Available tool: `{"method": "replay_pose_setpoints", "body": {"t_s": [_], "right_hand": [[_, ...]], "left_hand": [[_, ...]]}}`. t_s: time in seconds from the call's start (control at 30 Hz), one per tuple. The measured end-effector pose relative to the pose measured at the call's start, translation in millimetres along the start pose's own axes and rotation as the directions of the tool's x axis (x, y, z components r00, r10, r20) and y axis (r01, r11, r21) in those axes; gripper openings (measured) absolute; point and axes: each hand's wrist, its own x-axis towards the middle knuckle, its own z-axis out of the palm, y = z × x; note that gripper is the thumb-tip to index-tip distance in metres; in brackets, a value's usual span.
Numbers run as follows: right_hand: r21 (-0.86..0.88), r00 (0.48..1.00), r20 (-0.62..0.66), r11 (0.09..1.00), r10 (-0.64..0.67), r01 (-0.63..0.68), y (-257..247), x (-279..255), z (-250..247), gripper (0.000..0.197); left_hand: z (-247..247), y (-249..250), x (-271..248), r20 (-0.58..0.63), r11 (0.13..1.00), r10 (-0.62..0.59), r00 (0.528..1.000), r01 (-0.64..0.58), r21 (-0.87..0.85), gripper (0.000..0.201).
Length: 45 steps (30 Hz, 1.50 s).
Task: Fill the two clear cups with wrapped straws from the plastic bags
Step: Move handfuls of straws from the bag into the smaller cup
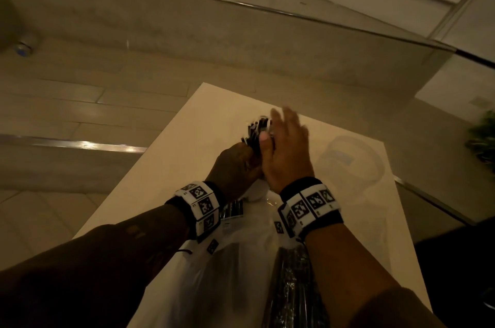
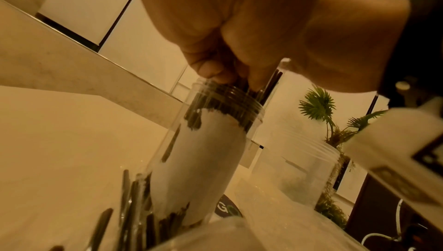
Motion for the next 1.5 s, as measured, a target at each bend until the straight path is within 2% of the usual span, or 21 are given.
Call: {"method": "replay_pose_setpoints", "body": {"t_s": [0.03,0.07,0.1,0.13,0.17,0.2,0.23,0.27,0.3,0.37,0.5,0.6,0.67,0.77,0.83,0.93,1.1,1.23,1.37,1.5], "right_hand": [[0.001,0.982,-0.185,1.000,-0.028,0.028,-1.8,-5.2,-5.2,0.052],[0.010,0.942,-0.331,0.998,-0.061,0.069,-3.6,-12.1,-8.1,0.043],[0.059,0.924,-0.375,0.993,-0.071,0.100,-6.9,-20.7,-8.5,0.031],[0.157,0.953,-0.297,0.982,-0.053,0.104,-10.8,-30.7,-5.3,0.018],[0.236,0.991,-0.129,0.971,-0.014,0.044,-13.1,-39.0,2.0,0.013],[0.246,0.994,0.097,0.966,0.054,-0.077,-14.1,-45.9,13.6,0.015],[0.204,0.944,0.299,0.957,0.138,-0.205,-13.0,-51.9,28.6,0.018],[0.151,0.869,0.443,0.937,0.222,-0.316,-10.4,-56.3,44.4,0.020],[0.099,0.798,0.527,0.911,0.292,-0.399,-7.1,-59.8,60.4,0.020],[-0.003,0.708,0.577,0.868,0.408,-0.497,-2.9,-65.4,85.5,0.019],[-0.138,0.585,0.618,0.805,0.525,-0.576,0.0,-73.3,114.4,0.049],[-0.117,0.513,0.651,0.742,0.559,-0.660,0.1,-75.5,123.1,0.051],[-0.070,0.490,0.688,0.721,0.535,-0.689,1.1,-77.5,128.2,0.045],[0.018,0.501,0.707,0.697,0.498,-0.717,0.7,-80.6,131.7,0.034],[0.100,0.535,0.692,0.671,0.484,-0.735,-1.0,-81.4,129.9,0.027],[0.176,0.590,0.661,0.669,0.463,-0.722,-2.0,-80.2,123.7,0.029],[0.342,0.727,0.568,0.693,0.386,-0.635,-12.3,-72.6,107.6,0.009],[0.482,0.830,0.472,0.701,0.298,-0.526,-24.0,-64.2,88.4,0.011],[0.661,0.907,0.259,0.623,0.332,-0.417,-34.1,-40.9,57.0,0.010],[0.733,0.922,-0.054,0.643,0.384,-0.225,-42.1,-10.2,-4.2,0.016]], "left_hand": [[-4.0,-2.7,-4.5,-0.040,1.000,-0.002,0.999,0.003,0.011,0.016],[-8.4,-6.3,-10.5,-0.075,1.000,-0.020,0.997,0.021,0.022,0.016],[-12.3,-12.4,-17.6,-0.081,0.996,-0.075,0.994,0.078,0.033,0.016],[-15.3,-20.7,-25.7,-0.053,0.985,-0.166,0.985,0.168,0.046,0.017],[-17.7,-30.7,-32.6,0.011,0.953,-0.295,0.955,0.294,0.069,0.020],[-18.5,-41.1,-40.1,0.092,0.900,-0.431,0.898,0.420,0.116,0.027],[-17.8,-50.4,-47.3,0.181,0.841,-0.538,0.824,0.509,0.182,0.036],[-15.8,-57.8,-52.9,0.257,0.795,-0.605,0.753,0.560,0.231,0.044],[-12.6,-62.9,-56.4,0.312,0.763,-0.646,0.697,0.593,0.255,0.050],[-4.9,-66.5,-60.2,0.371,0.721,-0.689,0.622,0.636,0.273,0.057],[9.3,-69.4,-64.4,0.467,0.670,-0.722,0.511,0.684,0.288,0.064],[14.0,-73.8,-69.7,0.458,0.653,-0.730,0.507,0.716,0.247,0.052],[15.1,-77.0,-73.7,0.435,0.645,-0.736,0.518,0.733,0.218,0.045],[14.0,-80.7,-77.1,0.414,0.654,-0.732,0.541,0.729,0.203,0.042],[13.8,-82.4,-78.1,0.405,0.660,-0.729,0.552,0.724,0.202,0.042],[16.3,-84.3,-79.6,0.398,0.674,-0.718,0.571,0.712,0.195,0.040],[21.9,-83.3,-83.7,0.371,0.709,-0.694,0.617,0.674,0.206,0.036],[24.3,-83.6,-86.3,0.354,0.720,-0.687,0.634,0.660,0.215,0.037],[25.4,-85.2,-87.8,0.360,0.725,-0.681,0.638,0.655,0.211,0.036],[20.0,-83.3,-90.3,0.407,0.721,-0.677,0.613,0.665,0.197,0.035]]}}
